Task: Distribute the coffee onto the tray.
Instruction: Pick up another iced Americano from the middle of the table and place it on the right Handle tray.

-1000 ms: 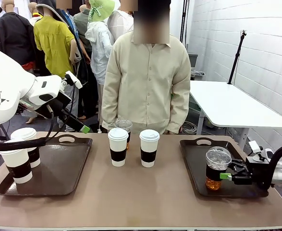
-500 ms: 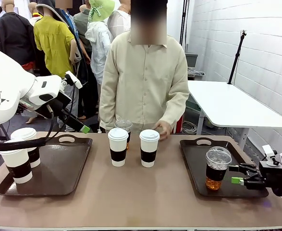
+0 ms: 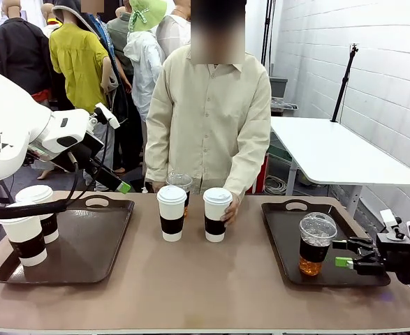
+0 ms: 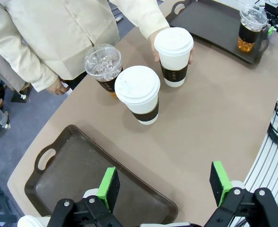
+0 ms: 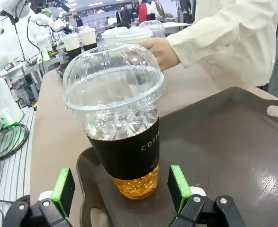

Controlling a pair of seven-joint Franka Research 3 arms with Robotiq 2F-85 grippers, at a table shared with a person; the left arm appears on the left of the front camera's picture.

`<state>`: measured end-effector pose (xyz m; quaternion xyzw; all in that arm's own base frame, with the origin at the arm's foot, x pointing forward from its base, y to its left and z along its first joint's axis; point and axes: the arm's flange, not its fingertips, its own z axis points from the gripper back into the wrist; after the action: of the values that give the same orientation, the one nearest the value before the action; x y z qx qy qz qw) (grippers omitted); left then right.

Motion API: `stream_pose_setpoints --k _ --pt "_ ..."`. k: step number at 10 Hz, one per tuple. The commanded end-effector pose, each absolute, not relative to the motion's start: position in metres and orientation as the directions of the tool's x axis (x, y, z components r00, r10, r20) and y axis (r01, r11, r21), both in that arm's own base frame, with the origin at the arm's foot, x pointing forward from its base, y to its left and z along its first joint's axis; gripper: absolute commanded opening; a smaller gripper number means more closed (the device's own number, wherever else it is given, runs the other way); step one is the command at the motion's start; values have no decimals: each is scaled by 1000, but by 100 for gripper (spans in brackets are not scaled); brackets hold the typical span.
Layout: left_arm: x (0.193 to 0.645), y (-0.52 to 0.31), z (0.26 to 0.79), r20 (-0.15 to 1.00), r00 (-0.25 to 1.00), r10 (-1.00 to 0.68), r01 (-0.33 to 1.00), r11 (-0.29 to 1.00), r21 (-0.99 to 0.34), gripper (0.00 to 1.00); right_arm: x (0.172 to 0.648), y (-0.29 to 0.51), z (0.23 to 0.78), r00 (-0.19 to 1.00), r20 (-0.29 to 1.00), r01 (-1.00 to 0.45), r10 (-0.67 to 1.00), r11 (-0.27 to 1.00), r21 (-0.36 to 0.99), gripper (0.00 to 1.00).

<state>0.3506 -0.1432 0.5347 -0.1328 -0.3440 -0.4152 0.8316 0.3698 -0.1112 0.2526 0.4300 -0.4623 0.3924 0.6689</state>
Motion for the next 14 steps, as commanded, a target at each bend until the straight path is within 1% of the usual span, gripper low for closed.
stream_pose_setpoints --k 1,10,11,13,14 --pt "349 -144 534 678 425 -601 782 621 60 100 373 -117 250 250 962 -928 112 312 204 100" --pt "349 -144 534 678 425 -601 782 621 60 100 373 -117 250 250 962 -928 112 312 204 100" --pt "349 -144 534 678 425 -601 782 621 60 100 373 -114 250 266 956 -923 122 319 217 100" --pt "349 -144 534 678 425 -601 782 621 60 100 379 -125 262 250 962 -932 113 298 207 100" --pt "349 -144 534 678 425 -601 782 621 60 100 384 -131 268 247 961 -929 123 312 199 100"
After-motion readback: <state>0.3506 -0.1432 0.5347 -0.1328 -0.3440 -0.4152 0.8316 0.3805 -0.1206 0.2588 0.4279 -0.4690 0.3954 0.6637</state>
